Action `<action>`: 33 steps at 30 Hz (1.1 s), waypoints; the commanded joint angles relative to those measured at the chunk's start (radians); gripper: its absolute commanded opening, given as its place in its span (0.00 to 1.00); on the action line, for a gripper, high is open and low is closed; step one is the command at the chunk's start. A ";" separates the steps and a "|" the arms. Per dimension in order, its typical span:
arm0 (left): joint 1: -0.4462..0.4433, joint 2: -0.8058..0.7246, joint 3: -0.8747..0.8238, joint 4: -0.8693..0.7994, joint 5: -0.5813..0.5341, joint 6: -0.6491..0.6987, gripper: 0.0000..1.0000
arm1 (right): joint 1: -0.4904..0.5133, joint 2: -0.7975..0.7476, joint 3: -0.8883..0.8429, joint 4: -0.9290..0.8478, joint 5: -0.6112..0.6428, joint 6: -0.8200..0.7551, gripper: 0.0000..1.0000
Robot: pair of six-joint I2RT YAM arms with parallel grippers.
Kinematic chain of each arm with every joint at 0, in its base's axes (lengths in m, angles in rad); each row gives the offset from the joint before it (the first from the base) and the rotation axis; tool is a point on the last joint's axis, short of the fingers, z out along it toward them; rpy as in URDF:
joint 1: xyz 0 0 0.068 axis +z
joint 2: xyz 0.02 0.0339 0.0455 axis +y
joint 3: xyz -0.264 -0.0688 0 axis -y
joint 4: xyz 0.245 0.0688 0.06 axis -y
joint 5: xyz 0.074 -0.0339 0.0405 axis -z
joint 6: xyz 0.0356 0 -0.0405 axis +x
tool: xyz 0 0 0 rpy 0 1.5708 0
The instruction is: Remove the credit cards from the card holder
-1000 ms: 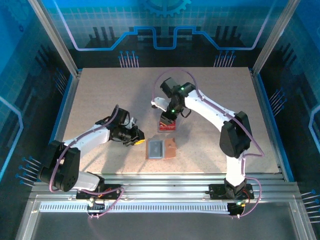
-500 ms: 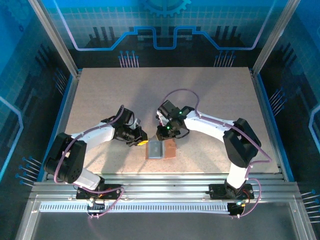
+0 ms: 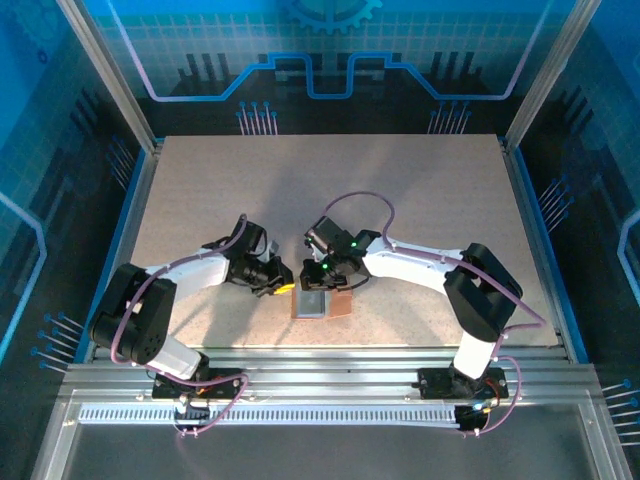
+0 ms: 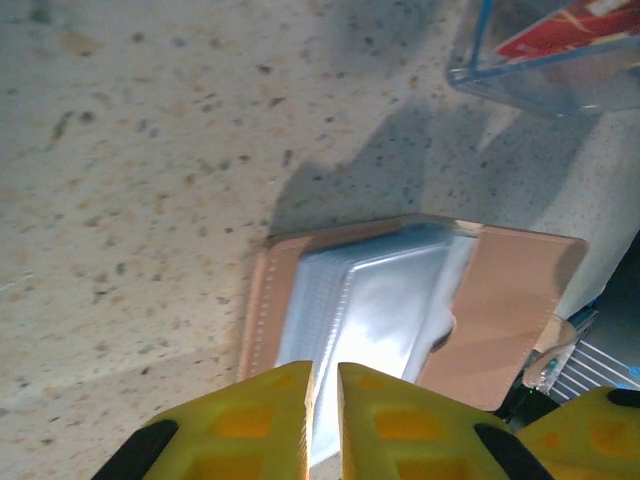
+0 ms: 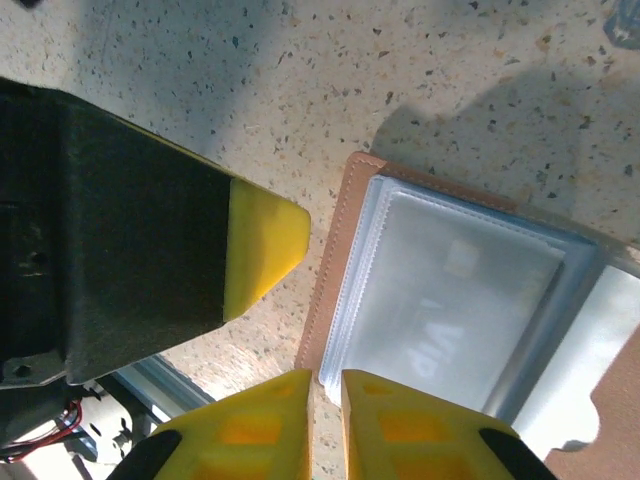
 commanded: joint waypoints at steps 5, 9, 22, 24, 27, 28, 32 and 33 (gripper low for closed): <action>0.026 -0.008 -0.043 0.045 0.048 -0.023 0.13 | 0.018 0.084 -0.009 0.077 -0.065 0.078 0.12; 0.024 0.009 -0.051 0.071 0.092 -0.033 0.11 | 0.017 0.104 -0.012 0.054 -0.055 0.076 0.12; 0.007 0.097 -0.056 0.098 0.154 -0.021 0.08 | 0.018 0.122 -0.020 0.022 -0.054 0.071 0.12; 0.006 0.110 -0.054 0.093 0.157 -0.011 0.07 | 0.019 0.127 -0.021 0.025 -0.058 0.073 0.12; 0.007 0.125 -0.044 0.068 0.150 0.006 0.07 | 0.020 0.128 -0.021 0.027 -0.057 0.074 0.12; 0.007 0.127 -0.041 0.058 0.144 0.012 0.07 | 0.020 0.130 -0.022 0.028 -0.058 0.075 0.11; 0.007 0.130 -0.034 0.028 0.122 0.031 0.07 | 0.025 0.129 -0.030 0.051 -0.074 0.084 0.12; 0.007 0.132 -0.033 0.023 0.121 0.034 0.07 | 0.027 0.129 -0.033 0.060 -0.077 0.089 0.12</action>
